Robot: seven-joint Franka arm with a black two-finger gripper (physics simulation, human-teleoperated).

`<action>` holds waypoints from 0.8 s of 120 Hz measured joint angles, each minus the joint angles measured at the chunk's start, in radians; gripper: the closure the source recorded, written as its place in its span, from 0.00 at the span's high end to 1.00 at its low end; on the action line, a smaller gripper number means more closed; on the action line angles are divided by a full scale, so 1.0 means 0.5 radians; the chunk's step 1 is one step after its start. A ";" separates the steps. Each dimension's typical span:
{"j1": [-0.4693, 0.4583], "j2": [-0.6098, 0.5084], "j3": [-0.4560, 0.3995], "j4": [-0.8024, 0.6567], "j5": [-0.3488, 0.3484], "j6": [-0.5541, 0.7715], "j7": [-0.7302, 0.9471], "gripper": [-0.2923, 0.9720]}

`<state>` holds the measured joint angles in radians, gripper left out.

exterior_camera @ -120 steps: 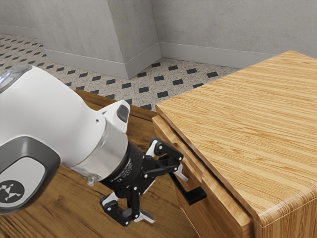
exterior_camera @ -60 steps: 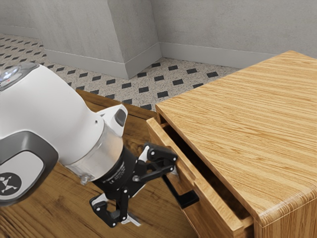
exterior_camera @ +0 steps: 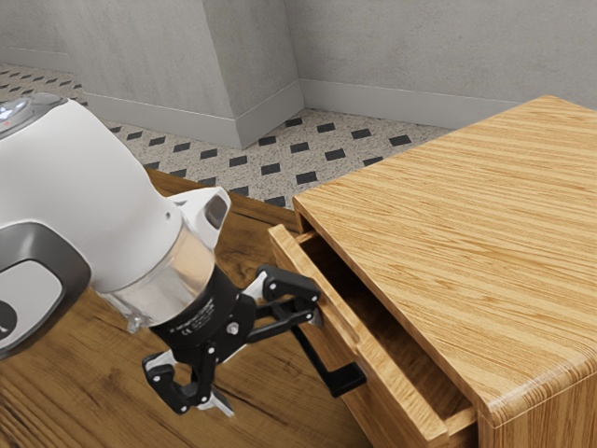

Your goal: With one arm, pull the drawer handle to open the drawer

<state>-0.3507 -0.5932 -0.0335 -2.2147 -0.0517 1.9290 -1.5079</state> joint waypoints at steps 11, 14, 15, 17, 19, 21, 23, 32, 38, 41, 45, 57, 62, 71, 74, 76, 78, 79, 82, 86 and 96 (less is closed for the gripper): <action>0.004 0.000 0.002 0.030 -0.011 -0.010 0.020 0.76; 0.005 0.000 0.003 0.033 -0.018 -0.012 0.025 0.76; 0.006 0.000 0.003 0.034 -0.019 -0.013 0.026 0.76; 0.006 0.000 0.003 0.034 -0.020 -0.014 0.029 0.76; 0.007 0.000 0.004 0.034 -0.021 -0.015 0.032 0.76; 0.007 0.000 0.004 0.034 -0.022 -0.016 0.035 0.76; 0.008 0.000 0.004 0.034 -0.023 -0.017 0.038 0.76; 0.009 0.000 0.005 0.034 -0.026 -0.023 0.050 0.76; 0.010 0.000 0.005 0.034 -0.026 -0.027 0.057 0.76; 0.008 0.000 0.009 0.034 -0.026 -0.030 0.060 0.76; 0.002 -0.006 0.017 0.034 -0.024 -0.038 0.065 0.76; -0.001 -0.054 0.026 0.030 -0.026 -0.068 0.077 0.76; 0.001 -0.067 0.027 0.026 -0.031 -0.077 0.082 0.76; 0.004 -0.080 0.028 0.018 -0.034 -0.091 0.089 0.76; 0.004 -0.085 0.028 0.014 -0.034 -0.097 0.092 0.76; 0.005 -0.092 0.028 0.012 -0.034 -0.102 0.093 0.76; 0.006 -0.100 0.028 0.009 -0.034 -0.107 0.094 0.76; 0.007 -0.103 0.028 0.008 -0.034 -0.109 0.095 0.76; 0.008 -0.116 0.028 0.003 -0.034 -0.116 0.097 0.76; 0.011 -0.137 0.028 -0.005 -0.035 -0.126 0.099 0.76; 0.017 -0.179 0.027 -0.018 -0.035 -0.151 0.104 0.76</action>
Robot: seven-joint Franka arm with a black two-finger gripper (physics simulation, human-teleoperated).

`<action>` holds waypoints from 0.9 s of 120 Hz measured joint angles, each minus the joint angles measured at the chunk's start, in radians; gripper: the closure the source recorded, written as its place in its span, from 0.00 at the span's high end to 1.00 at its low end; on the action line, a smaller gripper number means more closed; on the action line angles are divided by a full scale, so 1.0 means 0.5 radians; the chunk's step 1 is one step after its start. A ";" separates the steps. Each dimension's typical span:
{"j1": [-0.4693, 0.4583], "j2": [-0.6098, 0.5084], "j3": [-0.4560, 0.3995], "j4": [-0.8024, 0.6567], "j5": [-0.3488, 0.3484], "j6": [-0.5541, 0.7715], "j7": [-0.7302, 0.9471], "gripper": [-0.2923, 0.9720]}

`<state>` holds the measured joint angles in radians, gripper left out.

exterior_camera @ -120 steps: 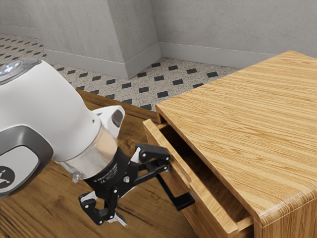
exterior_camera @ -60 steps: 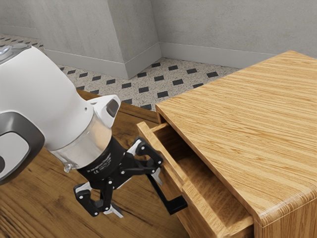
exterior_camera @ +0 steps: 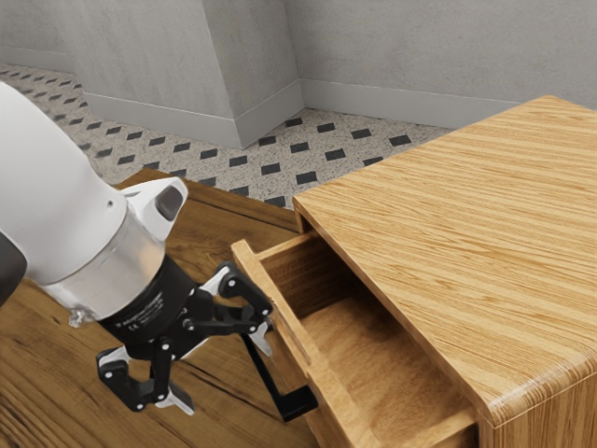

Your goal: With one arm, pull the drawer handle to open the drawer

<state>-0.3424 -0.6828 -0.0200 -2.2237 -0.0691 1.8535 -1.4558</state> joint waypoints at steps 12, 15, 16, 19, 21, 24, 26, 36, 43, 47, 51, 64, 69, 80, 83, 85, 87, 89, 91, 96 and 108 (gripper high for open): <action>0.008 -0.046 0.002 -0.019 -0.003 -0.040 0.007 0.76; 0.004 -0.059 0.009 -0.022 -0.005 -0.050 0.008 0.76; 0.003 -0.063 0.011 -0.023 -0.006 -0.054 0.009 0.76; 0.001 -0.080 0.017 -0.026 -0.007 -0.065 0.010 0.76; -0.001 -0.092 0.022 -0.027 -0.008 -0.073 0.011 0.76; -0.003 -0.109 0.028 -0.029 -0.010 -0.082 0.013 0.76; -0.004 -0.118 0.032 -0.029 -0.012 -0.090 0.014 0.76; -0.013 -0.177 0.062 -0.045 -0.012 -0.122 0.019 0.76; 0.021 -0.222 0.099 -0.062 -0.014 -0.144 0.021 0.75; 0.046 -0.238 0.114 -0.067 -0.014 -0.159 0.021 0.76; 0.060 -0.251 0.124 -0.072 -0.013 -0.174 0.022 0.76; 0.078 -0.276 0.142 -0.093 -0.012 -0.212 0.022 0.76; 0.078 -0.280 0.143 -0.093 -0.008 -0.225 0.023 0.76; 0.074 -0.284 0.131 -0.052 0.067 -0.245 0.173 0.75; 0.076 -0.281 0.132 -0.043 0.099 -0.252 0.260 0.75; 0.077 -0.278 0.135 -0.041 0.121 -0.259 0.320 0.75; 0.078 -0.274 0.136 -0.038 0.142 -0.265 0.378 0.75; 0.080 -0.269 0.137 -0.036 0.160 -0.273 0.435 0.75; 0.082 -0.266 0.138 -0.034 0.177 -0.282 0.490 0.76; 0.088 -0.261 0.138 -0.030 0.211 -0.306 0.621 0.76; 0.117 -0.234 0.138 -0.027 0.256 -0.347 0.900 0.76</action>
<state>-0.2837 -0.8000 0.0491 -2.2372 0.0587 1.6799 -1.0058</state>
